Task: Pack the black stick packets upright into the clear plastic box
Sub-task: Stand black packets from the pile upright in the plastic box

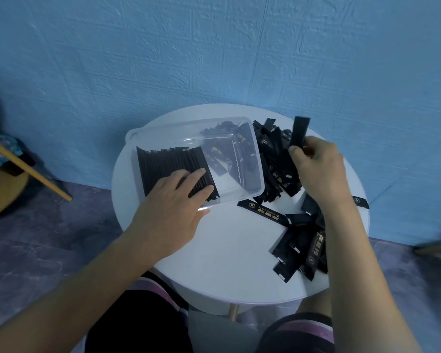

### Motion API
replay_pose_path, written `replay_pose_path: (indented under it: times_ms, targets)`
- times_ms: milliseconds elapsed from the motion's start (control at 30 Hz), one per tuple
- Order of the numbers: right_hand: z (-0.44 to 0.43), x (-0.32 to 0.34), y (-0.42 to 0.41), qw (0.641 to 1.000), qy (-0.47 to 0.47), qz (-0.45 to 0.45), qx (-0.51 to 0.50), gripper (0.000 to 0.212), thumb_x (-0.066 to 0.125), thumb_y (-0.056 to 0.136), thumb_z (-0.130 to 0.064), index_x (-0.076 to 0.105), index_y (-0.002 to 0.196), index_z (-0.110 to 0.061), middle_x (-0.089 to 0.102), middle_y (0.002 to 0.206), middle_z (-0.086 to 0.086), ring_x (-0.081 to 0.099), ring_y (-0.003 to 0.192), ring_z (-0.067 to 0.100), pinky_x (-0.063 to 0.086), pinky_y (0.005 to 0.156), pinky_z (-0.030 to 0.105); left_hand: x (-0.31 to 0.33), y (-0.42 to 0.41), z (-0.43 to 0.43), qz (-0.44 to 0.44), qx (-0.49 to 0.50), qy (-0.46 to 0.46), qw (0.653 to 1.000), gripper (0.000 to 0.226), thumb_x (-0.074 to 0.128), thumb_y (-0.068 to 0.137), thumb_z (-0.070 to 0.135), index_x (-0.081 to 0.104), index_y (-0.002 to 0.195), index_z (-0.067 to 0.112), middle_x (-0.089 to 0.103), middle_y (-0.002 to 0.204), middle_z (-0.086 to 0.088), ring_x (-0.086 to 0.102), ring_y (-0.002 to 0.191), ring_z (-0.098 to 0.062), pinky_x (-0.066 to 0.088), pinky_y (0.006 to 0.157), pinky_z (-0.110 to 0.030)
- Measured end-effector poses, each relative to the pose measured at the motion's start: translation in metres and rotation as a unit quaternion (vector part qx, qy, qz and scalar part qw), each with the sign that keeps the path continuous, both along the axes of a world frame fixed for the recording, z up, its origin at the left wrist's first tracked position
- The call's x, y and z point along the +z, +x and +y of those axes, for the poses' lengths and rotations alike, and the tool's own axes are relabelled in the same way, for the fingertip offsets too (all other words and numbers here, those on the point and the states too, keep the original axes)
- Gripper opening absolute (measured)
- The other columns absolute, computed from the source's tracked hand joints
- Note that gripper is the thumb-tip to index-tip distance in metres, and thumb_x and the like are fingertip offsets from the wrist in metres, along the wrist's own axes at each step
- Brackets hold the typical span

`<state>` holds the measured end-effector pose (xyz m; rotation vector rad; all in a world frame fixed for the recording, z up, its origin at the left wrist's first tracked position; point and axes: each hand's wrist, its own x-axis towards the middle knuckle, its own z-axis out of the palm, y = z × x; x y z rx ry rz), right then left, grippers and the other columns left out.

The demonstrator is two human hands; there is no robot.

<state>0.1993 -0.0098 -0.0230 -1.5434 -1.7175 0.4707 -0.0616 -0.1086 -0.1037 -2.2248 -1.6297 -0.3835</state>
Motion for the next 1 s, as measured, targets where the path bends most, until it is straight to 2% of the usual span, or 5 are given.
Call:
replay_pose_path:
  times_ms: [133, 233, 333, 667, 1000]
  targets:
    - [-0.018, 0.034, -0.004, 0.991, 0.069, 0.115, 0.019, 0.013, 0.058, 0.095, -0.027, 0.07, 0.091, -0.025, 0.068, 0.079, -0.014, 0.057, 0.062, 0.0, 0.044, 0.061, 0.017, 0.001, 0.001, 0.0, -0.001, 0.001, 0.0, 1.0, 0.043, 0.067, 0.092, 0.033, 0.065, 0.132, 0.016, 0.052, 0.149, -0.012, 0.053, 0.124, -0.036, 0.049, 0.094, -0.05]
    - [-0.027, 0.038, -0.027, 0.986, 0.069, 0.137, 0.06, 0.014, 0.061, 0.092, -0.028, 0.072, 0.091, -0.019, 0.071, 0.079, -0.004, 0.059, 0.068, 0.006, 0.049, 0.067, 0.026, 0.002, 0.002, 0.001, 0.004, 0.005, 0.0, 1.0, 0.043, 0.068, 0.091, 0.033, 0.065, 0.131, 0.015, 0.053, 0.147, -0.012, 0.053, 0.123, -0.036, 0.05, 0.093, -0.05]
    - [-0.032, 0.017, -0.063, 0.991, 0.044, 0.086, 0.097, 0.021, 0.058, 0.089, -0.035, 0.071, 0.096, -0.02, 0.072, 0.081, -0.005, 0.067, 0.078, 0.018, 0.055, 0.076, 0.041, 0.002, 0.003, 0.0, 0.005, 0.01, -0.005, 1.0, 0.044, 0.066, 0.092, 0.034, 0.065, 0.132, 0.016, 0.053, 0.147, -0.012, 0.053, 0.124, -0.036, 0.049, 0.094, -0.05]
    - [-0.016, -0.037, -0.115, 0.979, -0.02, -0.182, 0.09, 0.018, 0.047, 0.098, -0.024, 0.045, 0.084, -0.013, 0.062, 0.08, 0.009, 0.055, 0.077, 0.037, 0.033, 0.062, 0.036, 0.001, 0.007, -0.003, 0.002, 0.017, -0.011, 1.0, 0.044, 0.058, 0.096, 0.036, 0.063, 0.136, 0.017, 0.051, 0.149, -0.013, 0.048, 0.127, -0.034, 0.044, 0.097, -0.047]
    - [-0.02, -0.032, -0.107, 0.971, -0.045, -0.207, 0.116, 0.027, 0.056, 0.097, -0.04, 0.059, 0.115, -0.02, 0.07, 0.096, 0.006, 0.062, 0.093, 0.034, 0.04, 0.068, 0.036, 0.001, 0.008, -0.006, 0.001, 0.011, -0.01, 1.0, 0.047, 0.059, 0.095, 0.035, 0.062, 0.137, 0.016, 0.05, 0.149, -0.013, 0.046, 0.13, -0.035, 0.044, 0.098, -0.046]
